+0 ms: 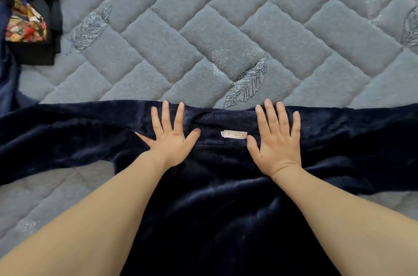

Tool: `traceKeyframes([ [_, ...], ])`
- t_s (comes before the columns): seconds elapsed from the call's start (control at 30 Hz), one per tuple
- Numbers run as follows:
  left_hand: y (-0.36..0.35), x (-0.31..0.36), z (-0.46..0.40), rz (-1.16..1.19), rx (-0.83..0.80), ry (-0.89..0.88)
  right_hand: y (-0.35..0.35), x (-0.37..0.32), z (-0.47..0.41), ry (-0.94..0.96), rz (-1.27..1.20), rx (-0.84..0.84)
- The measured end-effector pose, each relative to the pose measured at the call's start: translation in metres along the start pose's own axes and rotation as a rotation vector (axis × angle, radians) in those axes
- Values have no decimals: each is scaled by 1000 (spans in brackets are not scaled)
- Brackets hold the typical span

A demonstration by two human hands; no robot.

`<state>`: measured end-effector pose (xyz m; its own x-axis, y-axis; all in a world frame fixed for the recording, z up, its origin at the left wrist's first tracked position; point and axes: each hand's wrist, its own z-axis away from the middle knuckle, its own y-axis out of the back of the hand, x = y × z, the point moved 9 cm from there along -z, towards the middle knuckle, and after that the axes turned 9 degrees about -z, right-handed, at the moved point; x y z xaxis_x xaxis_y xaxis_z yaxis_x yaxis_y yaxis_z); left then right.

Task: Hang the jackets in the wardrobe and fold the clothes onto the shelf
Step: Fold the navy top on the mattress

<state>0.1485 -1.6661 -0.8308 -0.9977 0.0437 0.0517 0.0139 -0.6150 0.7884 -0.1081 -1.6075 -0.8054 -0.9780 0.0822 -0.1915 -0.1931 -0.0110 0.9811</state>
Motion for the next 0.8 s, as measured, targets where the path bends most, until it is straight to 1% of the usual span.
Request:
traceKeyframes([
  [0.2,2,1,-4,1,17,-38,3,0,0,0,-6,10],
  [0.3,4,6,-1,16,41,-40,7,-2,2,-14,21,-21],
  [0.37,8,9,4,52,38,-68,13,-4,4,-40,36,-53],
  [0.43,13,0,16,81,68,-116,21,-15,2,-68,16,-73],
  [0.47,14,-10,26,74,99,-138,25,-29,-1,-62,-15,-78],
  [0.53,12,-44,54,40,198,-131,29,-87,-7,58,-103,-85],
  [0.6,4,-102,88,82,282,-30,28,-173,-12,224,-167,-83],
  [0.63,0,-139,103,164,314,58,24,-218,-14,283,-187,-90],
  [0.7,-4,-226,131,471,393,304,9,-309,-17,377,-200,-127],
  [0.77,-9,-308,151,915,462,594,-15,-384,-14,465,-166,-196],
  [0.8,-13,-339,155,1179,488,691,-32,-409,-11,484,-123,-241],
])
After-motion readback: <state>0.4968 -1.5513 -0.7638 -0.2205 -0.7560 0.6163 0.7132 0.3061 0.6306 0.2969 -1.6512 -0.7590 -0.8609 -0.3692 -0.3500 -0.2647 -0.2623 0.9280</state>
